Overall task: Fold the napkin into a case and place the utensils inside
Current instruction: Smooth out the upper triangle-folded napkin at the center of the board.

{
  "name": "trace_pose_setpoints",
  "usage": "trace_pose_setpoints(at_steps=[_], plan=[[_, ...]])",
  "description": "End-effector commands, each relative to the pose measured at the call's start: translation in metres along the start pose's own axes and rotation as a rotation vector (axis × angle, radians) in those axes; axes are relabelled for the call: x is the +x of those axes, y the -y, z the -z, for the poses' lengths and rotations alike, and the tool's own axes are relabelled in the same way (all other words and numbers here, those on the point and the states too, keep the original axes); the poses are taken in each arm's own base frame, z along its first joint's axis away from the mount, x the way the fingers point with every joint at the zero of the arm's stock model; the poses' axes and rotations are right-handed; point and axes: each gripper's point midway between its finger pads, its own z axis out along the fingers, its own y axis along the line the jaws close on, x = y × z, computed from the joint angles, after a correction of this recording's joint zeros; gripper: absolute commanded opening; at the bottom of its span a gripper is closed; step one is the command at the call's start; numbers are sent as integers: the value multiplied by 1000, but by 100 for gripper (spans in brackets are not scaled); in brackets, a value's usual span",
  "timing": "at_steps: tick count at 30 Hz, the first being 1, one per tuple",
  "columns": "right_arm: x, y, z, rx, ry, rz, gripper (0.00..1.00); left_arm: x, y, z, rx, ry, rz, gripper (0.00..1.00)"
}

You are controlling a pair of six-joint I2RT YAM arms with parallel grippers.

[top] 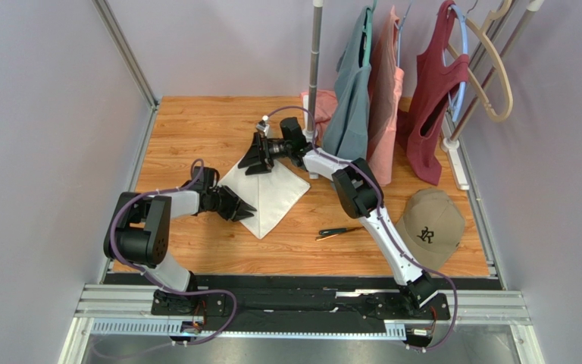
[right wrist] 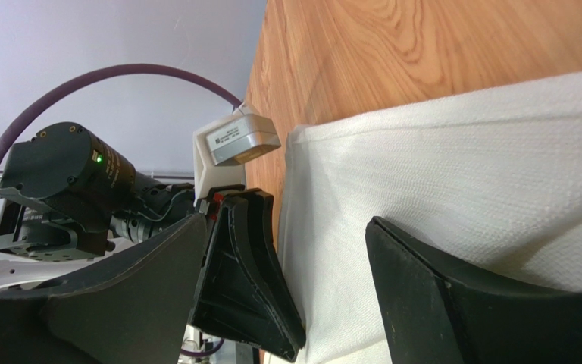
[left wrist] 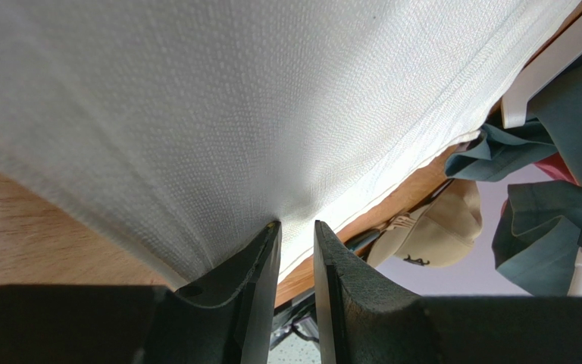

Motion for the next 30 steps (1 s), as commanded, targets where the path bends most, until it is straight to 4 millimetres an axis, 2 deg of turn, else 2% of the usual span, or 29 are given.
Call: trace_pose_setpoints(at_steps=[1, 7, 9, 11, 12, 14, 17, 19, 20, 22, 24, 25, 26, 27, 28, 29, 30], plan=[[-22, 16, -3, 13, 64, 14, 83, 12, -83, -6, -314, 20, 59, 34], [-50, 29, 5, 35, 166, 2, 84, 13, -84, -5, -315, 19, 58, 34], [-62, 24, 4, 38, 195, 26, 84, 13, -84, -5, -314, 19, 55, 34], [-69, 37, 2, 71, 230, 45, 86, 13, -84, -6, -312, 21, 47, 34], [-78, 29, 3, 77, 248, 59, 87, 13, -84, -6, -313, 21, 45, 35], [-90, 35, 3, 97, 302, 70, 89, 14, -86, -6, -320, 27, 40, 35], [-115, 25, 8, 127, 398, 125, 93, 15, -86, -6, -321, 25, 35, 35], [-123, 18, 10, 134, 433, 158, 93, 15, -85, -6, -316, 24, 32, 35], [-130, 13, 12, 142, 463, 173, 93, 14, -84, -6, -309, 24, 12, 36], [-143, -18, 17, 118, 495, 230, 93, 15, -79, -4, -293, 19, -22, 37], [-151, -37, 23, 134, 508, 252, 94, 10, -58, 4, -230, 52, -103, 40], [-156, -59, 30, 136, 518, 282, 94, 9, -49, 9, -206, 68, -135, 41], [-158, -71, 37, 144, 518, 287, 94, 6, -30, 22, -163, 110, -192, 47], [-159, -80, 42, 147, 517, 289, 94, 4, -20, 30, -139, 133, -223, 48], [-162, -112, 52, 135, 528, 305, 94, 2, -11, 38, -121, 153, -271, 50], [-156, -106, 56, 153, 507, 266, 94, -2, 12, 54, -79, 194, -314, 52], [-153, -109, 61, 152, 497, 251, 94, -3, 23, 61, -52, 208, -342, 53]])
